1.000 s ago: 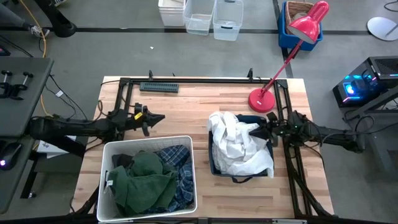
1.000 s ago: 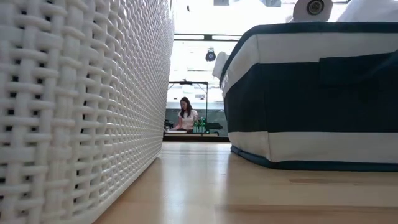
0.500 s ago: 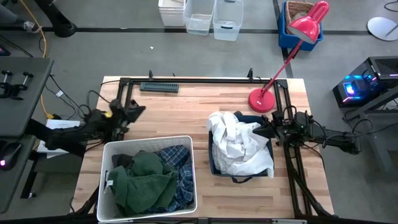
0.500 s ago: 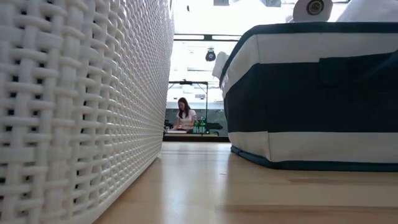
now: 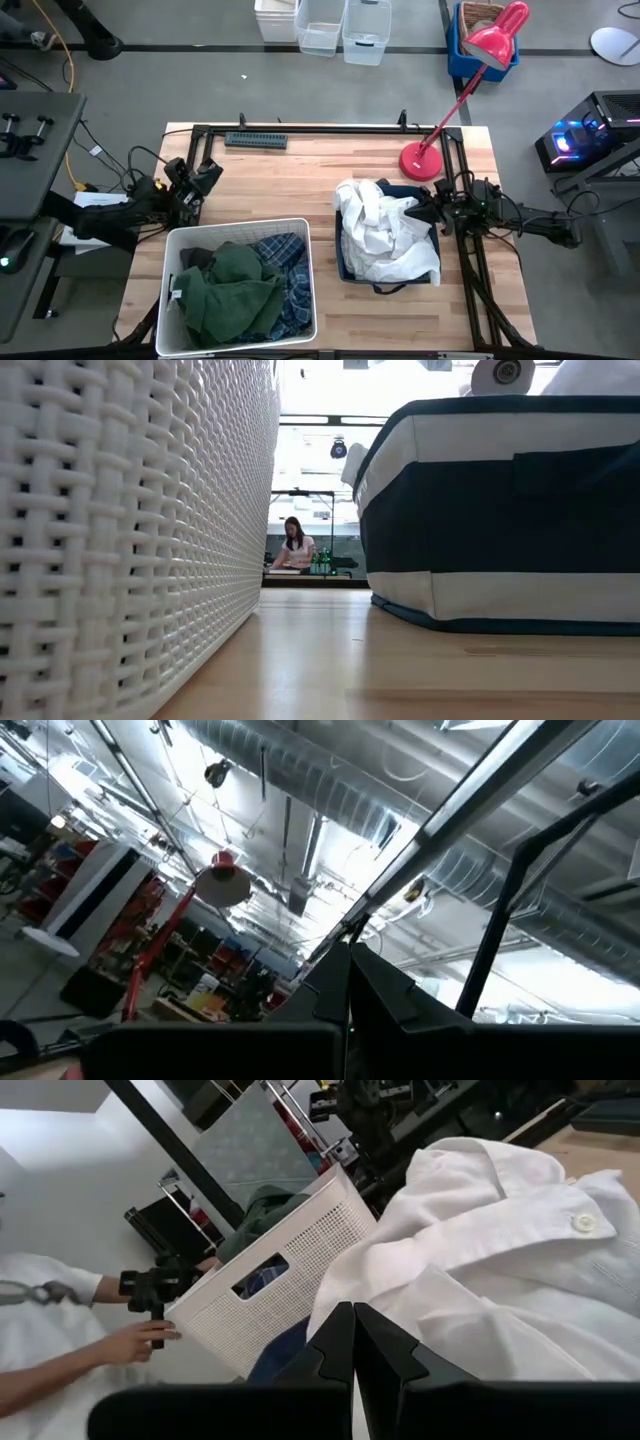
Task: Sort clothes
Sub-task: Return to Home Position
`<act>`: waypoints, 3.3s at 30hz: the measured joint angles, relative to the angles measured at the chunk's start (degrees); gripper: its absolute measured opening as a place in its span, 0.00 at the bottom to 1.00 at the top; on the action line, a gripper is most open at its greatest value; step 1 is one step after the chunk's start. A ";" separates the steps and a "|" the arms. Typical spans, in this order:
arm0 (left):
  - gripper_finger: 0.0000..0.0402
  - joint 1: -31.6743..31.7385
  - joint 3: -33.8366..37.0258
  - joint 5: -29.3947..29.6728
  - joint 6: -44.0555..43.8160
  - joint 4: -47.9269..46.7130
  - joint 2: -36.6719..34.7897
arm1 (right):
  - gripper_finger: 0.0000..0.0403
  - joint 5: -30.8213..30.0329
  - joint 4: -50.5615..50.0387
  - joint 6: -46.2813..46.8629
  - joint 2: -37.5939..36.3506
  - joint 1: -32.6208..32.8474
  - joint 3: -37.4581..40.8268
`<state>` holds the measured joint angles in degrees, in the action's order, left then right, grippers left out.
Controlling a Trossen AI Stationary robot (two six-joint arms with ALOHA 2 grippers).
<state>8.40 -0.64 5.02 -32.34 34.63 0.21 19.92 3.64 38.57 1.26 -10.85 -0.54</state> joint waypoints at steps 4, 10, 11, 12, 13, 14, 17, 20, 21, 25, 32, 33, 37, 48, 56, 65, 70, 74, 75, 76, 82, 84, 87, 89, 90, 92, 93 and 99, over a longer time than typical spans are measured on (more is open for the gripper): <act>0.00 -0.39 0.02 -1.71 13.01 -6.43 0.00 | 0.00 0.00 0.00 0.00 0.26 0.00 0.00; 0.00 -0.29 0.00 -0.26 33.99 -25.26 -0.02 | 0.00 0.00 0.02 0.00 0.25 0.00 0.00; 0.00 0.03 0.00 -0.22 33.71 -28.17 -0.02 | 0.00 0.00 0.00 0.00 0.24 0.00 0.00; 0.00 0.34 0.00 -0.28 32.48 -30.72 0.00 | 0.00 0.00 0.02 0.00 0.26 0.00 0.00; 0.00 0.60 0.02 -0.24 31.28 -32.83 0.00 | 0.00 0.00 0.02 0.00 0.26 0.00 0.00; 0.00 0.75 -0.02 -0.37 30.69 -33.59 0.00 | 0.00 0.00 0.02 0.00 0.26 0.00 0.00; 0.00 1.01 -0.04 -1.12 31.54 -33.63 -0.02 | 0.00 -0.01 0.02 0.00 0.28 0.00 0.00; 0.00 1.01 -0.09 -1.17 31.01 -33.23 0.04 | 0.00 -0.02 0.02 0.00 0.28 0.00 0.00; 0.00 1.01 -0.09 -1.28 30.98 -33.72 0.05 | 0.00 -0.02 0.02 0.00 0.28 0.00 0.00; 0.00 0.98 -0.09 -1.35 31.06 -33.84 0.15 | 0.00 -0.02 0.02 0.00 0.23 0.00 0.00; 0.00 0.98 -0.09 -1.36 31.04 -33.79 0.14 | 0.00 -0.02 0.04 0.00 0.28 0.00 0.02; 0.00 0.98 -0.09 -1.34 31.04 -33.79 0.15 | 0.00 -0.02 0.02 0.00 0.28 0.00 0.02; 0.00 0.98 -0.09 -1.33 31.04 -33.81 0.15 | 0.00 -0.02 0.02 0.00 0.28 0.00 0.02; 0.00 0.98 -0.09 -1.33 31.01 -33.81 0.15 | 0.00 -0.02 0.02 0.00 0.28 0.00 0.02; 0.00 0.98 -0.09 -1.33 31.01 -33.79 0.15 | 0.00 -0.02 0.02 0.00 0.28 0.00 0.02; 0.00 0.98 -0.09 -1.31 31.01 -33.79 0.15 | 0.00 -0.02 0.02 0.00 0.28 0.00 0.02; 0.00 0.98 -0.09 -1.32 31.01 -33.79 0.15 | 0.00 -0.02 0.02 0.00 0.28 0.00 0.02; 0.00 0.98 -0.09 -1.32 31.01 -33.79 0.15 | 0.00 -0.02 0.04 0.00 0.28 0.00 0.02; 0.00 0.98 -0.09 -1.31 31.01 -33.77 0.15 | 0.00 -0.02 0.02 0.00 0.28 0.00 0.02; 0.00 0.98 -0.09 -1.33 31.01 -33.79 0.15 | 0.00 -0.02 0.02 0.00 0.28 0.00 0.02; 0.00 0.98 -0.09 -1.31 31.01 -33.79 0.15 | 0.00 -0.02 0.02 0.00 0.28 0.00 0.02; 0.00 0.98 -0.09 -1.31 31.01 -33.79 0.15 | 0.00 -0.02 0.02 0.00 0.28 -0.01 0.02; 0.00 0.98 -0.09 -1.31 31.01 -33.78 0.15 | 0.00 -0.02 0.04 0.00 0.28 0.00 0.02; 0.00 0.98 -0.09 -1.31 31.01 -33.78 0.15 | 0.00 -0.02 0.03 0.00 0.26 0.00 0.02; 0.00 0.98 -0.09 -1.31 31.01 -33.78 0.15 | 0.00 -0.02 0.04 0.00 0.26 0.00 0.02; 0.00 0.97 -0.09 -1.31 31.01 -33.77 0.15 | 0.00 -0.02 0.02 0.00 0.26 0.00 0.02; 0.00 0.98 -0.09 -1.31 31.01 -33.79 0.15 | 0.00 -0.02 0.03 0.00 0.27 0.00 0.02; 0.00 0.97 -0.09 -1.31 31.01 -33.79 0.15 | 0.00 -0.04 0.02 0.00 0.26 0.00 0.02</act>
<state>9.38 -0.73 3.70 -1.32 0.84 0.36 19.88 3.66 38.57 1.52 -10.85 -0.51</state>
